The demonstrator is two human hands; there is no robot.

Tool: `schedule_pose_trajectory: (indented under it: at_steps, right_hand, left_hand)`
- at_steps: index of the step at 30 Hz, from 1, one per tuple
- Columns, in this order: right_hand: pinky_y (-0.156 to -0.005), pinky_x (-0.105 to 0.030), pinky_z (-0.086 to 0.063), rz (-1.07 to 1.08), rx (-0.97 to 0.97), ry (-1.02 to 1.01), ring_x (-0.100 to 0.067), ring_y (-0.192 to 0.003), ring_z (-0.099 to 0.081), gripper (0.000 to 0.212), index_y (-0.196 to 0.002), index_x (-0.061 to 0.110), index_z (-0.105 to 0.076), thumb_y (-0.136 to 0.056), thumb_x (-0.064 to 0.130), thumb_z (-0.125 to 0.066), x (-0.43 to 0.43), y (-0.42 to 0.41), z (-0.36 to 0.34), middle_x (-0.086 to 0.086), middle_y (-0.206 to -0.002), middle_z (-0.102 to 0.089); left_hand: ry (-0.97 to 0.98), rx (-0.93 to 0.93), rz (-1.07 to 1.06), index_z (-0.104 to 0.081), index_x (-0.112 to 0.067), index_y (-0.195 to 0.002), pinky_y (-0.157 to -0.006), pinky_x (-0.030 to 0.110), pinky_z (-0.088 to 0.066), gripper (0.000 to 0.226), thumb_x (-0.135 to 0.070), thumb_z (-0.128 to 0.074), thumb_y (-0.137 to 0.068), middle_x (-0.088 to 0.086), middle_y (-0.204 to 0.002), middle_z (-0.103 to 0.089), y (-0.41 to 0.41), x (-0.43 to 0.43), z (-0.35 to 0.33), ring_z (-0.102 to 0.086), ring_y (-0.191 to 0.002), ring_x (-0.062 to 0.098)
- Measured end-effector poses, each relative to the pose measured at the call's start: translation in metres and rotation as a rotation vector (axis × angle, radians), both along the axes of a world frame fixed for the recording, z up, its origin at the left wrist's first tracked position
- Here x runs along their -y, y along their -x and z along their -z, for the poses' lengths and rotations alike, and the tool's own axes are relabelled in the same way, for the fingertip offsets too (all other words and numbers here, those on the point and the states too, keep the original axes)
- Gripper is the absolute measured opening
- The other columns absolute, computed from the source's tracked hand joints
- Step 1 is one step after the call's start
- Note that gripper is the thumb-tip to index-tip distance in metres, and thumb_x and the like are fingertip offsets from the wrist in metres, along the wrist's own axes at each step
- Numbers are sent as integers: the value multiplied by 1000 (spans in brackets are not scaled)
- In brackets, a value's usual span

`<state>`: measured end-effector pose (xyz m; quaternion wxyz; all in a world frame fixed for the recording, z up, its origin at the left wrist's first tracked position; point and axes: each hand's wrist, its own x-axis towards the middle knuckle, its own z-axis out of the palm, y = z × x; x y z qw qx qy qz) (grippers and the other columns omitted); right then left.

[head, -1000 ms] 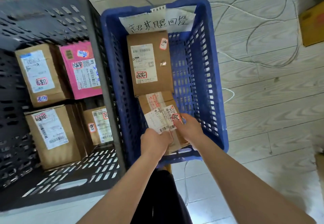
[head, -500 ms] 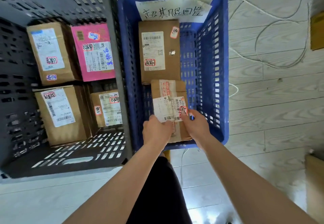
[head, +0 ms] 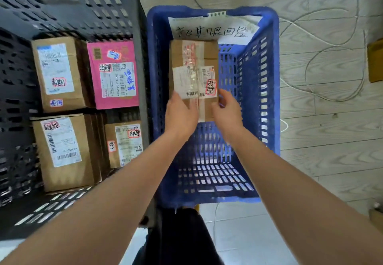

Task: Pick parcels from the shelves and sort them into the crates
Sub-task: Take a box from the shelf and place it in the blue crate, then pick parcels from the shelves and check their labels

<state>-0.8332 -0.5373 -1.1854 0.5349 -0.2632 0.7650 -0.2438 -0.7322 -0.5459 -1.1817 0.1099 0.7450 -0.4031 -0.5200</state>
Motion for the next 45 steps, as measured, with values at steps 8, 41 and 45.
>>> schedule_pose_trajectory:
  at_steps: [8, 41, 45]
  right_hand:
    - [-91, -35, -51, -138, -27, -4, -20, -108, -58, 44, -129, 14, -47, -91, -4, -32, 17, -14, 30, -2, -120, -59]
    - [-91, -31, -44, -1321, 463, 512, -26, -102, -61, 33, -92, 12, -66, -86, 43, -58, -368, -658, -656, -13, -101, -67]
    - [-87, -19, -43, -1500, 591, 585, -9, -102, -58, 10, -94, 27, -61, -90, 35, -56, -440, -720, -701, 9, -99, -64]
  left_hand:
    - [12, 30, 63, -33, -4, -137, -104, 39, -38, 43, -18, -38, -96, 16, -146, -34, -12, 19, 14, -43, -128, 28]
    - [574, 249, -1281, -62, -18, -104, -76, 19, -43, 16, -23, -51, -93, -2, -100, -61, -600, -536, -658, -59, -96, 11]
    - [623, 394, -1377, -53, -8, -126, -86, 19, -36, 38, -27, -52, -94, 3, -117, -61, -632, -626, -696, -52, -102, 10]
